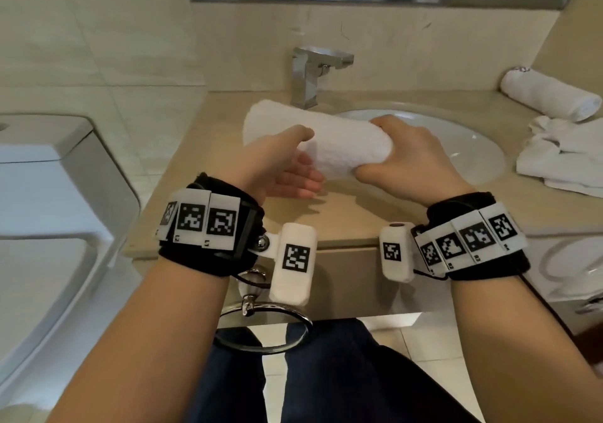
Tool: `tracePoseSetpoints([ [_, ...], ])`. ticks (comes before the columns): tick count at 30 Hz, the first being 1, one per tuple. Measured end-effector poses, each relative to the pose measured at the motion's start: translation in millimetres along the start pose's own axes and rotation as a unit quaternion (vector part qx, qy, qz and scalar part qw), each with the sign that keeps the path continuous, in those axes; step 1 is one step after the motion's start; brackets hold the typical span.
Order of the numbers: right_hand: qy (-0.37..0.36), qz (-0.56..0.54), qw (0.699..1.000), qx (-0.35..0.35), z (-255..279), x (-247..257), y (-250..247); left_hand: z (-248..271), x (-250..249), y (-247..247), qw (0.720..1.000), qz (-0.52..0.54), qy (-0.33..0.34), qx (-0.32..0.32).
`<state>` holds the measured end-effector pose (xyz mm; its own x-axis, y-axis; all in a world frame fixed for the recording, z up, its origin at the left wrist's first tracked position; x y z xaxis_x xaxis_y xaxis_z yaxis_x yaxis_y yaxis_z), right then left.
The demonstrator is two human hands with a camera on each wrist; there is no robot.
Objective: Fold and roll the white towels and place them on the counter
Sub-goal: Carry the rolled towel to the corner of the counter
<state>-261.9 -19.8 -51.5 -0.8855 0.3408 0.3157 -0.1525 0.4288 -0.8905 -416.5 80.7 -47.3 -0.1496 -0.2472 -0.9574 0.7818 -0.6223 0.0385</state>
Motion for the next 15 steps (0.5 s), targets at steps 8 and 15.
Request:
tracePoseSetpoints([
  [8, -0.014, 0.037, 0.993, -0.113, -10, -18, -16, -23, -19, 49, 0.967, 0.239, 0.012, 0.088],
  [15, 0.0, 0.078, 0.987, -0.141, -12, -62, -36, -50, -47, 98, 0.954, 0.266, 0.014, 0.135],
])
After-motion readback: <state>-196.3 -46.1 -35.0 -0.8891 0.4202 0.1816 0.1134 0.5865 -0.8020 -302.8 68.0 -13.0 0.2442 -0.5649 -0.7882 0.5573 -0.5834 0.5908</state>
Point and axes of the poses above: each hand's wrist, its own z-axis away from the middle knuckle, its own y-axis out of the palm, x = y × z, the point moved 1 cm from there along -z, towards the middle knuckle, and after that the axes turned 9 degrees about z, right-handed, at the moved point
